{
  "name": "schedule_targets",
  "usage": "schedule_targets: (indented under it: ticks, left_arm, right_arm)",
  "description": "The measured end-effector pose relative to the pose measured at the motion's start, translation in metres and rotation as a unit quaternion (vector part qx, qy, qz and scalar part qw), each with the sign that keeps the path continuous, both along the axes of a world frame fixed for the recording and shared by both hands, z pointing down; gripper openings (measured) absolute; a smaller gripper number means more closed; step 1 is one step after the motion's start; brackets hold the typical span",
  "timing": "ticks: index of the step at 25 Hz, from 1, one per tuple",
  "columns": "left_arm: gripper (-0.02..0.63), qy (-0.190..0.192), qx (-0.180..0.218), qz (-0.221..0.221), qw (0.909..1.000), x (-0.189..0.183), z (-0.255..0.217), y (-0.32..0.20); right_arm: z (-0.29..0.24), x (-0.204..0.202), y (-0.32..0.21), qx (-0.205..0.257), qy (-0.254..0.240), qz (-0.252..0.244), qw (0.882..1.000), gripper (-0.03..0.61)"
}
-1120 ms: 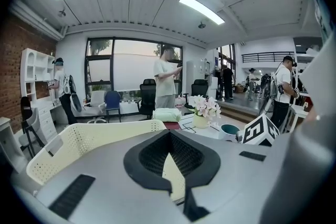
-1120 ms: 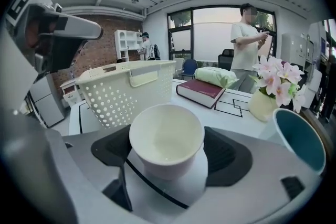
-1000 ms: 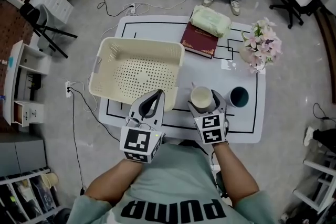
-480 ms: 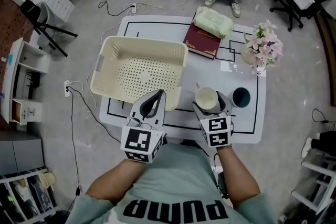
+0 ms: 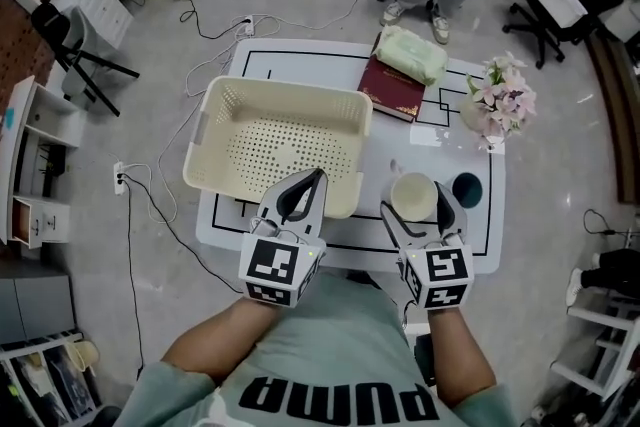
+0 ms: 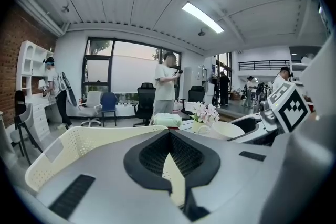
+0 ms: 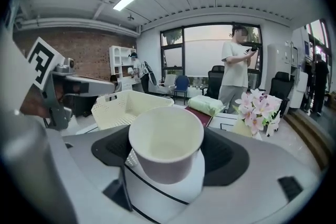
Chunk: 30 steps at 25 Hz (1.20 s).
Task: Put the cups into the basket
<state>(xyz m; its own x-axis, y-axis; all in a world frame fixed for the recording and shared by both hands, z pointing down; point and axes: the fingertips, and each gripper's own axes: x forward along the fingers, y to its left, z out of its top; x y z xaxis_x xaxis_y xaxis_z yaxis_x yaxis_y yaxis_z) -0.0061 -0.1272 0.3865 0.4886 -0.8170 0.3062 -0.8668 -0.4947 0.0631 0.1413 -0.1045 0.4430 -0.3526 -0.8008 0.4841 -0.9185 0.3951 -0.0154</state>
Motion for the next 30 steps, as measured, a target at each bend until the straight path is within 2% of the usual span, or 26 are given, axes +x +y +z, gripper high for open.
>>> schedule_targets:
  ticks: [6,13,23,30]
  left_arm:
    - [0.005,0.006,0.005,-0.017,0.9998,-0.031,-0.007,-0.004]
    - [0.005,0.005,0.014,-0.066,0.9977,-0.085,-0.014,-0.01]
    - [0.005,-0.001,0.021,-0.148,0.9888,-0.169,-0.022,-0.016]
    - [0.005,-0.006,0.023,-0.197,0.9801,-0.229,-0.023,-0.025]
  right_arm:
    - [-0.043,-0.035,-0.005,0.026,-0.013,-0.029,0.999,0.396]
    - [-0.073,-0.101,-0.021,0.046,-0.027,-0.097,0.994,0.396]
    - [-0.071,-0.192,-0.055,0.039,-0.035,-0.178,0.983,0.396]
    - [-0.056,-0.246,-0.08,0.023,-0.034,-0.211,0.977,0.396]
